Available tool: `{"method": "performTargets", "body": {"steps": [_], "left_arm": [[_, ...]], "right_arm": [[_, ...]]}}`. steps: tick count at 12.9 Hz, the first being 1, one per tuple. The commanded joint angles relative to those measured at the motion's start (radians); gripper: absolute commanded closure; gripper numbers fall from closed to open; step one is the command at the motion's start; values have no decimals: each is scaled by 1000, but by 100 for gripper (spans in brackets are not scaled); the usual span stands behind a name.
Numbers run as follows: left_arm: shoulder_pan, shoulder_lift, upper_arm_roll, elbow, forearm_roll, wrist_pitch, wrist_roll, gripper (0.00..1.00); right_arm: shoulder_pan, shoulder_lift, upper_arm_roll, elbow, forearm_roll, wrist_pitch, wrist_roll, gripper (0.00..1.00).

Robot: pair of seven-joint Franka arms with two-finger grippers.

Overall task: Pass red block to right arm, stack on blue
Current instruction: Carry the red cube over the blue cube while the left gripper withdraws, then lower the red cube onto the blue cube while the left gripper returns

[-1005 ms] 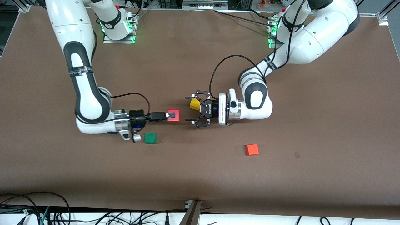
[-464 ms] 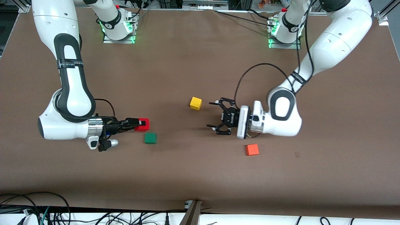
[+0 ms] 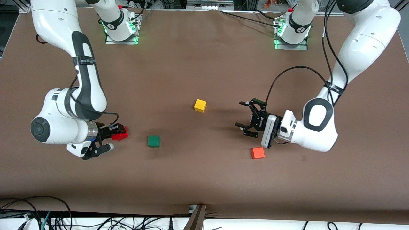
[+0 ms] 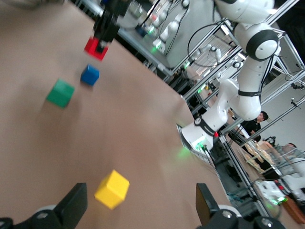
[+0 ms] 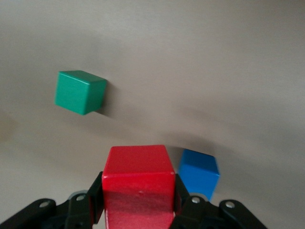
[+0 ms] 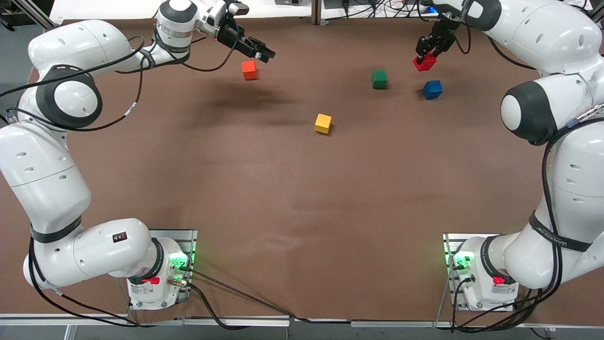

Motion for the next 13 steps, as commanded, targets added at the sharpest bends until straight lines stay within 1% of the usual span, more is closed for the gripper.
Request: {"method": "performTargets", "body": {"steps": [1,2,3,6,8,9,10,11,12,13], "left_arm": [[7,-82,6,-3,106,-73,-188,0],[15,-102,7,-3,146,-105,-271,0],[21,-124,7,-3,214,-133,-345,0],[39,-243,7,-3,397,-239,-587,0],[52,-323,10,-3,502,-306,-701,0],[47,-372,44,-8,532,-331,-707,0],[26,-435,106,-26,542,-340,-715,0],[-34,-498,204,-48,542,-354,-727,0],[-106,-564,330,-72,542,-363,-750,0],[-172,-639,434,-118,543,-360,-787,0]], "right_arm": [[47,-46,-12,-12,-135,-5,124,100],[58,-60,-12,-21,-187,-8,158,100],[66,-80,-12,-44,-223,-8,187,100],[72,-159,-12,-151,-244,16,265,100],[72,-222,-10,-266,-263,106,271,100],[72,-251,-10,-332,-261,169,271,100],[72,-268,-10,-385,-263,229,270,100],[72,-269,-12,-412,-261,268,270,100],[70,-267,-12,-427,-263,295,270,100],[70,-263,-12,-444,-261,330,270,100]]}}
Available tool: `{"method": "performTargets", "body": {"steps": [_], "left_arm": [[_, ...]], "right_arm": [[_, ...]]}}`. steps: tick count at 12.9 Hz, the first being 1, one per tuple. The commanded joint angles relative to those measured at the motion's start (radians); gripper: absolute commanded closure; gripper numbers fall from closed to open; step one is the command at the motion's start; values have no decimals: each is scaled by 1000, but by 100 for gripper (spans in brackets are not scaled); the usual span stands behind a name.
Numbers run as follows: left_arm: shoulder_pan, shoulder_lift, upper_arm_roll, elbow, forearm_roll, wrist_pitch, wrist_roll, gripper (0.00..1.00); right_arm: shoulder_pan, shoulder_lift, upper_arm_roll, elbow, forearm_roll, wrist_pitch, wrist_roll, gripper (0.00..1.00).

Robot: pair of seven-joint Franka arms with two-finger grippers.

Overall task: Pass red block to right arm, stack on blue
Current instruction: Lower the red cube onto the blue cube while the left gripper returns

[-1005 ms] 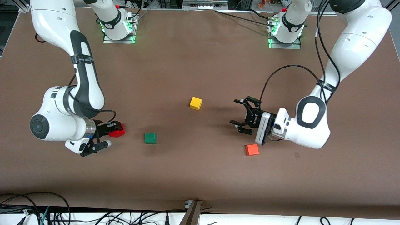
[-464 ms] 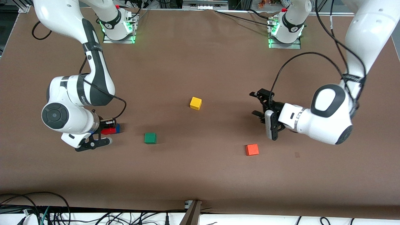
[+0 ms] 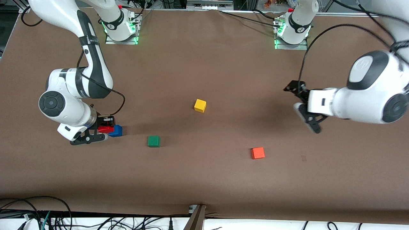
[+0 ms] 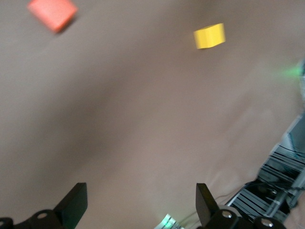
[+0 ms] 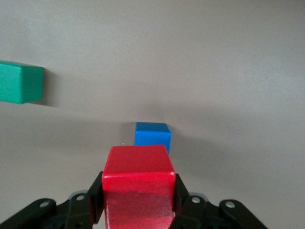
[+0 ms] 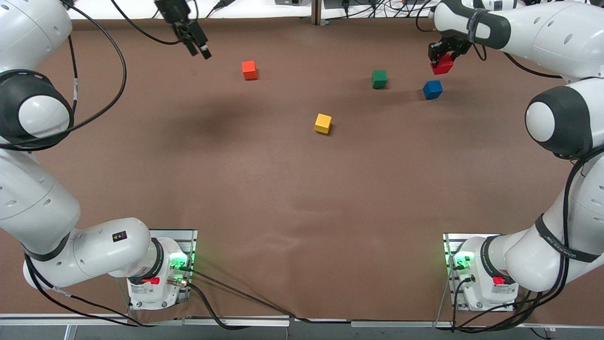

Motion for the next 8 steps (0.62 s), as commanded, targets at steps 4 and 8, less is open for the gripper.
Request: {"method": "performTargets", "body": {"steps": [4,8], "left_arm": [[-257,-335,329,-226,144,36,-299,0],[-374,-472,452,-406,216,240,-386,0]], "right_arm": [[5,-21,-3,-156,-17,213,17,100],[2,5,-2,-181,-14,267,38,100]]}}
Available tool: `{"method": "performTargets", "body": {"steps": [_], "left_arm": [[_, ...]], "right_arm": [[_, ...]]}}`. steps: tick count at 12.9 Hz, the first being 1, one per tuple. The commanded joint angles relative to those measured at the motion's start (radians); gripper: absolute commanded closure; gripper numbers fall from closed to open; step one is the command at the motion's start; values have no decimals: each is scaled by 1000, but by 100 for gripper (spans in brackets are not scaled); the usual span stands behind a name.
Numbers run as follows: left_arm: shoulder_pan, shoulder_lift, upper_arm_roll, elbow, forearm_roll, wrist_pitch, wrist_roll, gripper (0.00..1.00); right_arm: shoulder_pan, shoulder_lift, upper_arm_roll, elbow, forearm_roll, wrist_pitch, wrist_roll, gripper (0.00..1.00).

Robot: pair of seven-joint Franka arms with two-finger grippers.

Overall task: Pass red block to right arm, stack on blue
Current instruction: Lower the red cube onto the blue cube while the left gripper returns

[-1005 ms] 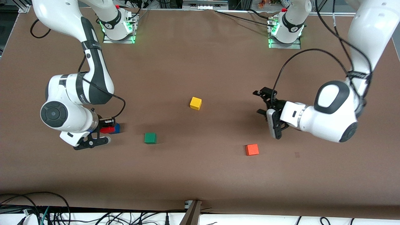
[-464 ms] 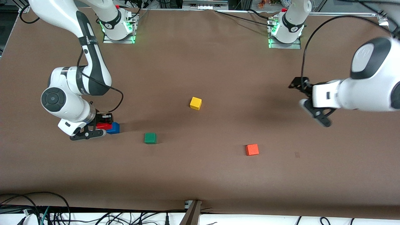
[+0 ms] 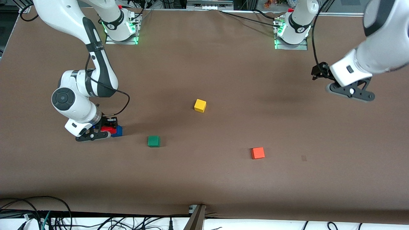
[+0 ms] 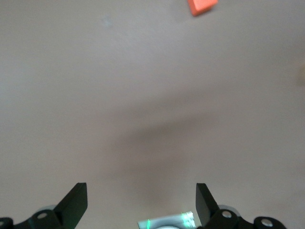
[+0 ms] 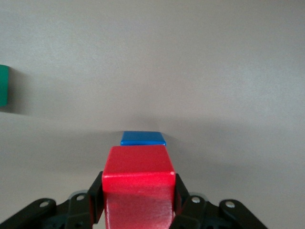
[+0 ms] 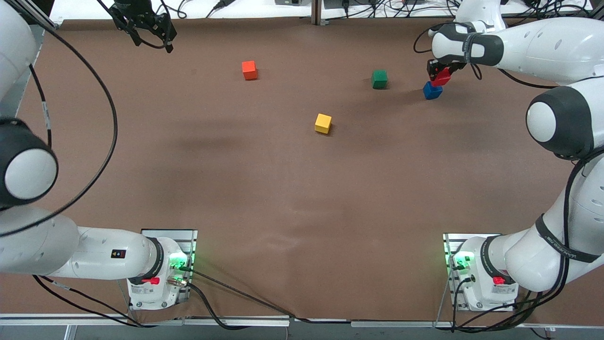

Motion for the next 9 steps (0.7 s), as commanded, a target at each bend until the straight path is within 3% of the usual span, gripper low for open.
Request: {"method": "performTargets", "body": {"steps": [1,5,9], "left_arm": [[-24,-79,74,-108,36,98,-33,0],[67,-73,75,-85,30,163,-48,0],[66,-39,65,-20,30,150,-79,0]], "right_arm": [[2,-3,-2,-32,-14,50,26,100],[1,9,-2,-45,-11,69,51,100],[1,15,-2,-45,-13,72,51,100]]}}
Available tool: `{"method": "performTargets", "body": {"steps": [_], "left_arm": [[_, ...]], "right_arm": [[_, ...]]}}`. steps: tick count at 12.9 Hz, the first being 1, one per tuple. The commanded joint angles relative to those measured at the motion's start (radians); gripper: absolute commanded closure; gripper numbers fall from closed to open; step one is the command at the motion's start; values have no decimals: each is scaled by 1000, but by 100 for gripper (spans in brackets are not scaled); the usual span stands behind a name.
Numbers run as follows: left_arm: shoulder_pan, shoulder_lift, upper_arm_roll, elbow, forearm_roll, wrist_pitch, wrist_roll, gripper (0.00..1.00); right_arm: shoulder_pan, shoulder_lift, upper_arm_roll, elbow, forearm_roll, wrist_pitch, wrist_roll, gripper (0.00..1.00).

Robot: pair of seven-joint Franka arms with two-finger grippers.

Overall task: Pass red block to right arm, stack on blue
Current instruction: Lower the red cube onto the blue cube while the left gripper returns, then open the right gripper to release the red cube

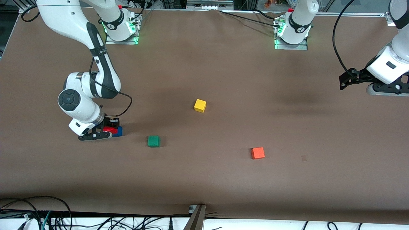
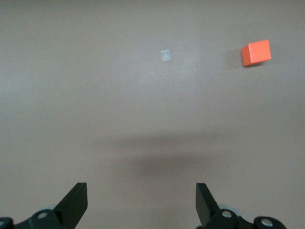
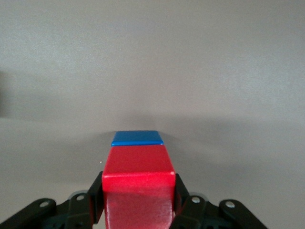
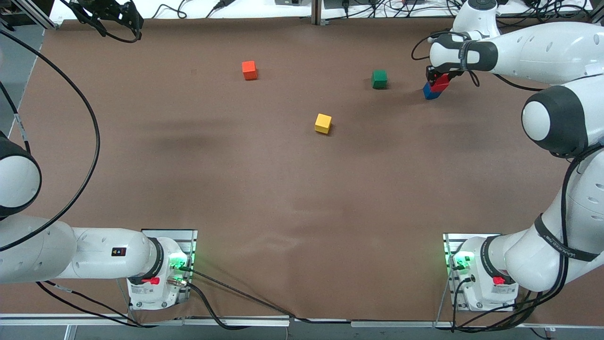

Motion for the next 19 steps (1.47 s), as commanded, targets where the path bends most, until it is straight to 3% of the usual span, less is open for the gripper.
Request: {"method": "performTargets", "body": {"steps": [1,3,6,7,9,11,12,19], "left_arm": [[-10,13,-13,39,13,-22,-31,0],[-10,11,-15,48,10,-101,-28,0],[-3,13,-13,49,-53,-120,-10,0],[-12,11,-13,50,-52,-117,-10,0],[-17,11,-41,55,-46,-111,-11,0],[-17,13,-42,56,-41,-85,-13,0],[-17,13,-42,56,-40,-80,-11,0],[-9,11,-44,56,-40,-82,-28,0]], "right_arm": [[1,-8,-1,-15,-13,20,15,100],[1,-2,-1,-15,-13,22,15,100],[1,0,-1,-15,-13,25,15,100],[1,4,-1,-12,-11,25,15,94],[-2,6,-1,-6,-11,25,14,69],[-3,6,-1,-3,-7,25,15,29],[-3,6,-1,-1,-5,26,14,0],[-3,4,-1,-1,-2,32,14,0]]}}
